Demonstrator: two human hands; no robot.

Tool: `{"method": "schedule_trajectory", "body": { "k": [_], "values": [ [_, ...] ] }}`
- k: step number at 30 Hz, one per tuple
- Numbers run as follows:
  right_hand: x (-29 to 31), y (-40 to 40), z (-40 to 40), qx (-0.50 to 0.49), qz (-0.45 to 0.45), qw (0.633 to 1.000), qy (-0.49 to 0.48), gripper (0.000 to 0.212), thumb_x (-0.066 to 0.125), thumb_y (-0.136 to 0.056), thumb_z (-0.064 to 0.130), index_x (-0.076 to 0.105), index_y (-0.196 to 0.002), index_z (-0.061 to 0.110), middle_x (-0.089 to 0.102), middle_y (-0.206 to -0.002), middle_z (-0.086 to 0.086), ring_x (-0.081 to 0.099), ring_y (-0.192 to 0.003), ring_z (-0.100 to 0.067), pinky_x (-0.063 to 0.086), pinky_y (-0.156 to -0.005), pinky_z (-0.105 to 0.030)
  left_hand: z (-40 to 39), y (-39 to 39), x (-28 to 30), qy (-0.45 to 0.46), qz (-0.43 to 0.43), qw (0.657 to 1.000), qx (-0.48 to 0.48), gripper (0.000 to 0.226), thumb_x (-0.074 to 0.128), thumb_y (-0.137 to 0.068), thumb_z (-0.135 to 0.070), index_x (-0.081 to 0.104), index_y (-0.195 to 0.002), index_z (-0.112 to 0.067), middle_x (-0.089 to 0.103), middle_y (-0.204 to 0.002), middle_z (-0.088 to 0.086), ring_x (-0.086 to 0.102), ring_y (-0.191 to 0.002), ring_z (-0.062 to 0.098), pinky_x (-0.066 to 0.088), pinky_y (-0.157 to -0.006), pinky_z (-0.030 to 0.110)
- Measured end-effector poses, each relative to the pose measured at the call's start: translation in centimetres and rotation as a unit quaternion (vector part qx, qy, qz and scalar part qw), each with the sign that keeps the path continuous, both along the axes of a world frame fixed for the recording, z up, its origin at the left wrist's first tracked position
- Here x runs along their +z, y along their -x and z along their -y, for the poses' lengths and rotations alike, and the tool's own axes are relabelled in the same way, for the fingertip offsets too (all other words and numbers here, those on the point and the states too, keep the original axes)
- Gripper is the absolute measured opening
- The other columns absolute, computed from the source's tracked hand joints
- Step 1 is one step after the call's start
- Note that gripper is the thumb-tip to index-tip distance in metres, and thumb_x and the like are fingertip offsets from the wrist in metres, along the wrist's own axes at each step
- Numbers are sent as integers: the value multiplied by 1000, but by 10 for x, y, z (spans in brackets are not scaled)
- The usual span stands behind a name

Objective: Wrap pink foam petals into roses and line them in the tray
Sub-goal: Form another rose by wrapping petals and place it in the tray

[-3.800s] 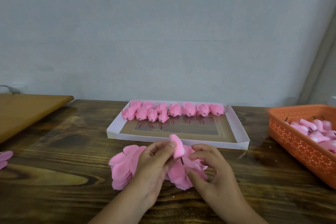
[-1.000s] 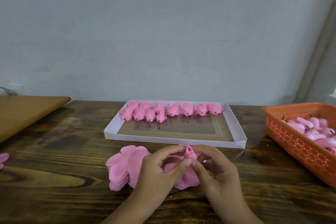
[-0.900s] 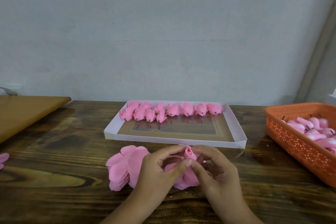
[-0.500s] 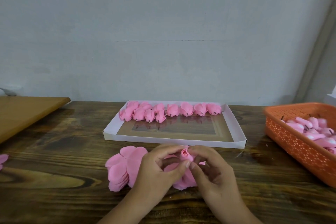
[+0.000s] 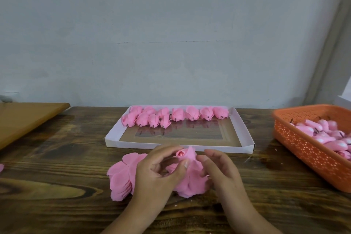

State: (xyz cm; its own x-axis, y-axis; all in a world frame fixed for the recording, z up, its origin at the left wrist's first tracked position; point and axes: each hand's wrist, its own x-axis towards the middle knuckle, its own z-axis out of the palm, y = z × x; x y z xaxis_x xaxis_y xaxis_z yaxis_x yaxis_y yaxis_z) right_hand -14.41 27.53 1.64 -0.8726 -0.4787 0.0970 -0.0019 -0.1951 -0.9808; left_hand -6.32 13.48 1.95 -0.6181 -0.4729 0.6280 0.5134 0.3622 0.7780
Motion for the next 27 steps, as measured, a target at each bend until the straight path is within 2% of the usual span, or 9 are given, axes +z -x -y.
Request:
{"method": "schedule_trajectory", "body": {
  "k": [3, 5, 7, 10, 17, 20, 23, 25, 27],
  "values": [
    [4, -1, 0, 29, 19, 999, 15, 27, 73, -73, 42, 74, -91, 23, 73, -73, 4, 66, -64, -6, 49, -53, -18, 0, 0, -1, 21, 3, 1000, -7, 32, 78, -77, -31, 76, -107, -42, 75, -107, -7, 74, -97, 15, 59, -79, 22],
    [3, 1, -1, 30, 52, 998, 32, 7, 74, -83, 26, 76, -89, 24, 73, -76, 0, 66, -65, -10, 50, -56, -24, -1, -1, -1, 35, 4, 999, -10, 33, 78, -77, -29, 75, -107, -45, 75, -107, -8, 74, -95, 16, 59, -78, 23],
    [1, 4, -3, 26, 111, 991, 69, 13, 70, -86, 8, 72, -97, 14, 73, -83, -7, 66, -68, -15, 52, -61, -29, -3, 0, 0, 53, 0, 999, -10, 35, 78, -78, -29, 75, -107, -47, 75, -106, -10, 74, -93, 12, 59, -78, 20],
    [5, 7, -6, 49, 150, 981, 114, 19, 63, -86, -3, 65, -104, 3, 75, -94, -13, 71, -76, -18, 56, -60, -26, -3, 0, 1, 71, -1, 997, -10, 36, 77, -78, -27, 74, -108, -47, 75, -105, -13, 74, -92, 11, 59, -77, 20],
    [13, 1, -9, 23, 73, 993, 95, 7, 73, -80, 9, 74, -82, 16, 75, -86, -13, 69, -67, -24, 56, -56, -36, -1, 2, -5, 187, 2, 982, 31, 25, 75, -81, -21, 75, -105, -27, 72, -108, -17, 70, -100, 6, 55, -84, 18],
    [12, 0, -8, -15, 44, 994, 97, 22, 80, -64, 25, 75, -84, 19, 71, -82, -13, 65, -65, -21, 55, -57, -35, 1, 4, -11, 201, 3, 979, 36, 21, 76, -81, -21, 78, -103, -22, 73, -108, -15, 70, -102, 8, 56, -87, 22],
    [13, -1, -9, -25, 7, 994, 102, 26, 82, -61, 30, 76, -85, 21, 71, -76, -6, 65, -63, -16, 56, -58, -26, 1, 5, -13, 211, 2, 977, 43, 22, 76, -82, -22, 76, -104, -26, 72, -108, -18, 69, -103, 7, 55, -87, 20],
    [13, -3, -8, -19, -20, 995, 92, 25, 89, -65, 28, 76, -86, 23, 72, -76, -4, 66, -65, -16, 56, -61, -25, 1, 6, -13, 209, 5, 977, 50, 25, 75, -82, -24, 74, -106, -29, 71, -109, -18, 69, -103, 6, 55, -87, 19],
    [10, -3, -7, -16, -32, 995, 92, 19, 83, -69, 24, 76, -86, 22, 72, -77, -4, 66, -66, -16, 55, -62, -26, 2, 6, -15, 203, 8, 978, 55, 23, 75, -81, -24, 76, -104, -28, 72, -107, -16, 69, -102, 6, 56, -86, 22]
  ]
}}
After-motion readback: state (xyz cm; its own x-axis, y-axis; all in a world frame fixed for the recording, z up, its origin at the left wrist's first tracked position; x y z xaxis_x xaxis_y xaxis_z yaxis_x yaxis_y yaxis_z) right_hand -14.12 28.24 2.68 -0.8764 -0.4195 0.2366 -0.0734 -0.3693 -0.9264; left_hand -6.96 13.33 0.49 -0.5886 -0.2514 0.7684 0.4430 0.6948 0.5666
